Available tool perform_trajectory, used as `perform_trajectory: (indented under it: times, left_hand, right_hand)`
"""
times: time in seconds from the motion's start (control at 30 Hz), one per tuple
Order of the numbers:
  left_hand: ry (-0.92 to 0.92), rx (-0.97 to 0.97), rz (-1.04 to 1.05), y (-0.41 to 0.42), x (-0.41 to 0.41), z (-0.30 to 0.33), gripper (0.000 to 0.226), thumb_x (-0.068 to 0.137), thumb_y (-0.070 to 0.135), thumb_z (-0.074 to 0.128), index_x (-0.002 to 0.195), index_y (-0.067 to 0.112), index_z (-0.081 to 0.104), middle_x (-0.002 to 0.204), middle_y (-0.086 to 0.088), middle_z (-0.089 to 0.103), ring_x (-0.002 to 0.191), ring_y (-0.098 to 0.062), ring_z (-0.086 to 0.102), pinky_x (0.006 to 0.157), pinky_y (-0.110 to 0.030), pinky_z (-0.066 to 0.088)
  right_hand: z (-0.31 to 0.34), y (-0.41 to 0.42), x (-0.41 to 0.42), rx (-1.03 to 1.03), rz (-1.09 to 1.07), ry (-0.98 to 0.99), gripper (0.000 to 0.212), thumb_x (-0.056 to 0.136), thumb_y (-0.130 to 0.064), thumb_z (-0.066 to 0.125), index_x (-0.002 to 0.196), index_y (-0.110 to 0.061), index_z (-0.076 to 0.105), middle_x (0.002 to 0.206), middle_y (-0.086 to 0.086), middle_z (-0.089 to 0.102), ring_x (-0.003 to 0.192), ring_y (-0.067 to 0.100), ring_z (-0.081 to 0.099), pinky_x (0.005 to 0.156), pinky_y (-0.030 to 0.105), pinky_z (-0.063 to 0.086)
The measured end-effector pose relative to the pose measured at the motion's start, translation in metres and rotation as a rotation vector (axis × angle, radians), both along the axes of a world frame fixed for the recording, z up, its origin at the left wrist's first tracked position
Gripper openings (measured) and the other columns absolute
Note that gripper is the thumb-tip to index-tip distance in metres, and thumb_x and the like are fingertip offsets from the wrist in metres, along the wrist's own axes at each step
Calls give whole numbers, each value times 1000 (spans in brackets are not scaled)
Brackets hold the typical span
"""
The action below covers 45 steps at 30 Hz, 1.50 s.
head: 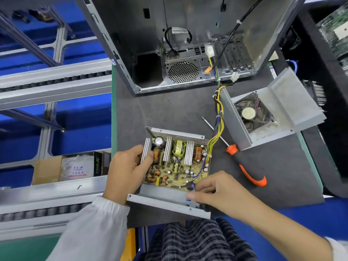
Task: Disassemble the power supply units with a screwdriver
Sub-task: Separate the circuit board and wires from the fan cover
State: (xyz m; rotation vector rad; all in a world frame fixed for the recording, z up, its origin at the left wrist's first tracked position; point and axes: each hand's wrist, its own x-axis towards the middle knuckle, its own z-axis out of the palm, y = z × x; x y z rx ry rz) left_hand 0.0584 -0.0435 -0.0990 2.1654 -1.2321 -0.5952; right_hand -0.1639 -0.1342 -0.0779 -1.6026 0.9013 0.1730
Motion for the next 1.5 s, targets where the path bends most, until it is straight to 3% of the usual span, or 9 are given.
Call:
perform_trajectory:
  times: [0.27,0.4,0.67,0.77,0.9,0.97,1.13,1.27,1.5]
  left_hand:
    - [-34,-5,4,1,-1,2,37,95,33,58,66,11,57,43,5,39,43,-10,32,47,-25,26]
    - [-118,33,-3,1,1,5,39,88,40,46,62,12,51,43,3,41,43,-14,38,47,-26,24]
    - [-248,41,-65,-3,-2,8,46,90,46,36,60,14,48,43,6,33,39,-15,36,44,-22,21]
    - [-290,31,-74,-2,-1,8,44,92,42,38,60,13,49,44,6,36,38,-18,37,42,-21,22]
    - [-278,-11,-78,1,0,6,44,94,40,40,60,13,46,44,3,40,37,-18,38,38,-27,29]
    - [-244,-48,-69,3,-1,4,46,94,40,41,60,10,48,44,1,42,38,-20,40,36,-34,35]
    - [-156,-164,-86,6,2,-1,50,94,35,49,56,4,48,44,-3,38,39,-23,37,37,-39,32]
    - [-136,-266,-87,11,3,3,48,93,28,53,53,3,46,47,-1,36,41,-22,34,40,-35,29]
    - [-332,-420,-142,10,5,17,44,92,21,54,52,6,41,55,3,27,52,-18,26,48,-22,21]
  right_hand:
    - [-2,18,0,-211,-146,32,44,86,-41,66,51,-14,58,43,-2,35,49,11,26,52,26,28]
    - [7,24,0,-329,-179,9,29,84,-43,64,67,-21,71,55,-6,54,52,14,40,52,23,31]
    - [5,10,5,6,-242,-20,49,86,-25,70,42,-20,49,41,-6,28,42,7,24,48,16,24]
    - [3,7,3,89,-238,-32,41,86,-28,68,48,-16,60,41,-8,33,39,3,30,46,11,26]
    - [3,2,1,69,-201,13,25,87,-39,62,74,-22,74,63,-1,66,58,17,58,53,29,50]
    - [4,0,-1,110,-208,24,20,87,-40,61,85,-25,74,71,-5,72,63,12,64,55,23,51]
    - [1,1,1,291,-275,38,20,79,-31,74,94,-17,71,89,-4,76,93,18,70,83,25,52]
    - [3,9,4,349,-435,-44,18,70,-24,79,86,-16,76,84,5,75,62,17,62,51,18,49]
    - [3,12,8,273,-448,-107,12,77,-13,77,88,-11,73,81,7,72,66,30,57,48,21,43]
